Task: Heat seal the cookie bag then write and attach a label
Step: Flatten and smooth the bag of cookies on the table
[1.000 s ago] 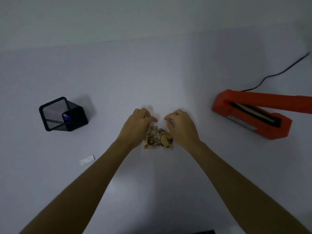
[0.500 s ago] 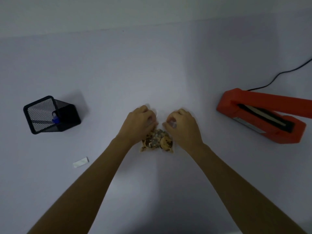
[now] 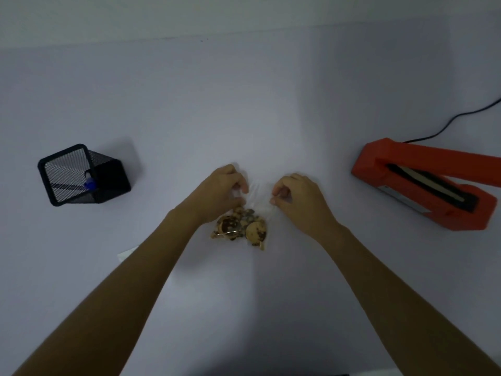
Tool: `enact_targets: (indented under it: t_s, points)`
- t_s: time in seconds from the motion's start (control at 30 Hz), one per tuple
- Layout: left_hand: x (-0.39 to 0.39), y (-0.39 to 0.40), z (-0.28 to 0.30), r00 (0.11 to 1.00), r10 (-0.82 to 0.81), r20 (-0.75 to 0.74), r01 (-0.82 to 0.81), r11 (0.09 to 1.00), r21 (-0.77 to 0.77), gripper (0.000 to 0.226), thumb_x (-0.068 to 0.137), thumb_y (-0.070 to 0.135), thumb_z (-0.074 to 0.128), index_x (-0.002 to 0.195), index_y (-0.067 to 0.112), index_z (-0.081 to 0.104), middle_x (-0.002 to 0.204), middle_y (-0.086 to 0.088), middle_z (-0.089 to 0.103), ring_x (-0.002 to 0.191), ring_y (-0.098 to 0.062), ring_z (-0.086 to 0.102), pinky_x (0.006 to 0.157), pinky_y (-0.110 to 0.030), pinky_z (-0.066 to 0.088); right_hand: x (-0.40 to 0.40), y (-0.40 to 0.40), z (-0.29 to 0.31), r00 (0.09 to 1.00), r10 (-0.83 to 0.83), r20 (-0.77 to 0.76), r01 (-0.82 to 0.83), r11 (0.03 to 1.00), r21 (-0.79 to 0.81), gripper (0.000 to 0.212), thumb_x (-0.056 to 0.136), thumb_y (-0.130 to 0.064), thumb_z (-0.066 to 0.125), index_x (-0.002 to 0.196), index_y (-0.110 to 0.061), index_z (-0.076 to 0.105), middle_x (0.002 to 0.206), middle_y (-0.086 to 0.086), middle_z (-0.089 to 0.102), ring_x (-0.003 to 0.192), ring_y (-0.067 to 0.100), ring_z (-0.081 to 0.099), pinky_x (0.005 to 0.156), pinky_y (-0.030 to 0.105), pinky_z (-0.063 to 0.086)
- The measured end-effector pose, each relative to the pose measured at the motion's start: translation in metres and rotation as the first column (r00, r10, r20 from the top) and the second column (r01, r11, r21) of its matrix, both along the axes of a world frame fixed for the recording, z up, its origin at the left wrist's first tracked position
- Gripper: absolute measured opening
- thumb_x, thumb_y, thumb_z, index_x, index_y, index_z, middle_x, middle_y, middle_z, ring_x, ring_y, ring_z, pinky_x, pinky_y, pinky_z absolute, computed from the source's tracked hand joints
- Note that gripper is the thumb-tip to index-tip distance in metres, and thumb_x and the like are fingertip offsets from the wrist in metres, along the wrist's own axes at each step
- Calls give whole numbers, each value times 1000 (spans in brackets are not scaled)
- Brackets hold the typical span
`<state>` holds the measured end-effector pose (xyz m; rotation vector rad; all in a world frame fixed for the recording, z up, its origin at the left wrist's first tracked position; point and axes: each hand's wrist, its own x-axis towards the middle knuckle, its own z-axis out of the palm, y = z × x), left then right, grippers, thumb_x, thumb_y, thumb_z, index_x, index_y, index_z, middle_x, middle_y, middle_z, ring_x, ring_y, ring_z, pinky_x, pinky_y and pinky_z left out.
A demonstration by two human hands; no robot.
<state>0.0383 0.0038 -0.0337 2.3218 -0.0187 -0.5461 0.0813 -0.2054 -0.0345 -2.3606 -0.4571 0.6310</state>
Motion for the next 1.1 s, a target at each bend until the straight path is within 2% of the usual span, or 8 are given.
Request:
enact_targets:
  t_s: [0.13, 0.23, 0.43, 0.5, 0.6, 0.67, 0.8, 1.1]
  points:
    - [-3, -1, -1, 999, 35, 17, -36, 999, 26, 22, 76, 23, 76, 93, 15, 64, 101, 0, 51, 93, -14, 51, 84, -31, 50, -8, 16, 3, 995, -80, 58, 86, 989, -121, 37, 70, -47, 76, 77, -20, 52, 80, -4, 50, 76, 17, 49, 70, 33, 43]
    - [-8, 0, -2, 998, 54, 39, -55, 997, 45, 26, 75, 27, 76, 93, 14, 62, 99, 0, 50, 90, -14, 50, 79, -30, 48, -13, 18, 3, 991, -30, 127, 57, 977, -207, 50, 64, -57, 76, 77, -21, 44, 81, -4, 47, 73, 17, 45, 70, 33, 38]
    - [-16, -2, -3, 992, 110, 59, -113, 993, 41, 25, 77, 28, 75, 93, 14, 62, 96, 5, 48, 90, -14, 51, 75, -23, 43, -5, -15, 4, 996, -49, 69, 64, 970, -233, 54, 61, -59, 77, 76, -20, 42, 78, -4, 47, 70, 17, 45, 69, 33, 34]
    - [-16, -2, -2, 991, 115, 64, -118, 992, 47, 25, 77, 28, 75, 93, 14, 62, 96, 4, 48, 90, -14, 50, 75, -22, 40, -2, -20, 7, 999, -52, 14, 54, 975, -214, 51, 63, -52, 79, 77, -20, 42, 77, -5, 45, 70, 17, 45, 68, 33, 36]
    - [-16, -3, 0, 991, 117, 62, -120, 991, 50, 25, 77, 28, 76, 92, 13, 62, 96, 3, 49, 89, -15, 51, 76, -26, 44, -1, -11, 11, 997, -75, -26, 68, 978, -195, 39, 67, -40, 76, 80, -22, 44, 78, -9, 43, 74, 19, 47, 69, 33, 39]
    - [-15, -3, 1, 991, 121, 60, -124, 991, 45, 26, 76, 28, 76, 92, 14, 61, 96, 3, 48, 89, -14, 51, 78, -27, 45, -4, 4, 10, 993, -121, 17, 122, 978, -171, 39, 67, -47, 72, 79, -21, 45, 79, -7, 46, 75, 19, 49, 71, 34, 42]
    - [-16, -4, 2, 991, 112, 69, -115, 992, 54, 29, 76, 30, 76, 94, 13, 62, 97, 2, 48, 90, -15, 52, 79, -27, 46, -13, 25, 6, 989, -42, 142, 79, 962, -261, 60, 61, -67, 73, 83, -19, 44, 85, -2, 48, 80, 19, 45, 72, 35, 37]
    - [-16, -5, 0, 988, 152, 34, -152, 988, 7, 27, 76, 23, 77, 97, 12, 63, 99, 2, 48, 93, -13, 49, 83, -24, 42, -4, -7, 8, 996, -61, 71, 78, 959, -273, 62, 57, -62, 79, 81, -19, 42, 84, -2, 50, 77, 20, 47, 71, 36, 38]
